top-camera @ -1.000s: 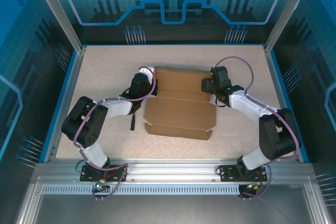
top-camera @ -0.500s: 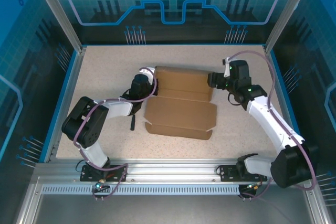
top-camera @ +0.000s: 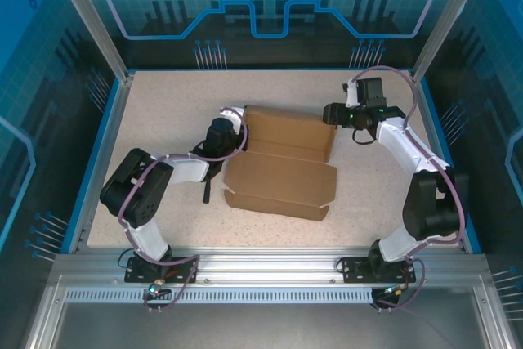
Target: Fold the paper box
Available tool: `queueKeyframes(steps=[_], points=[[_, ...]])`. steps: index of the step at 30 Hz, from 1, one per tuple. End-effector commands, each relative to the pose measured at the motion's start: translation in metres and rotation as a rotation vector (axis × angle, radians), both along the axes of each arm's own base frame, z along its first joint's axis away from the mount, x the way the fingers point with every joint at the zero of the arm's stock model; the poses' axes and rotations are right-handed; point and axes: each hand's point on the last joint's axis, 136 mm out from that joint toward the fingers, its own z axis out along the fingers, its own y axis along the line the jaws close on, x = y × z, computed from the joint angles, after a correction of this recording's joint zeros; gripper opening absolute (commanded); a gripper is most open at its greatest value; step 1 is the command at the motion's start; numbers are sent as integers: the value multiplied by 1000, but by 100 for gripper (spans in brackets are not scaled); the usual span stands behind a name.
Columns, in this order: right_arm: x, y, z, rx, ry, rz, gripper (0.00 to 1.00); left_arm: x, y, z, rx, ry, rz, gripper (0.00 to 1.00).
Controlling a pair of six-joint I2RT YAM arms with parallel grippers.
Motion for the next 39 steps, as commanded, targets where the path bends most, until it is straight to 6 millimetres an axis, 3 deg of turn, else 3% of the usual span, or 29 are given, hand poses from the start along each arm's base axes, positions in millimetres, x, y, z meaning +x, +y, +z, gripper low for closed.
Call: queueKeyframes(steps=[1,13,17,19,23,24,35,39], points=[[-14,0,-22,25,52,5,63,2,-1,3,-3,-44,4,0],[-37,-5,-52,4,10,-7,56,1,1,4,-14,-80,9,5],[-39,-3,-52,6,-14,0,55,1,0,5,-19,-85,2,13],[-46,-1,-62,0,6,12,55,1,-1,4,-18,-83,-2,15],[-46,1,-58,-6,4,27,55,2,-2,5,-20,-84,-3,17],[-39,2,-46,-3,-20,30,55,2,-2,4,-18,-83,-3,17],[-25,11,-11,13,-52,65,63,3,-1,10,-23,-87,4,0],[-20,13,13,16,-86,69,68,3,2,12,-26,-85,20,0]])
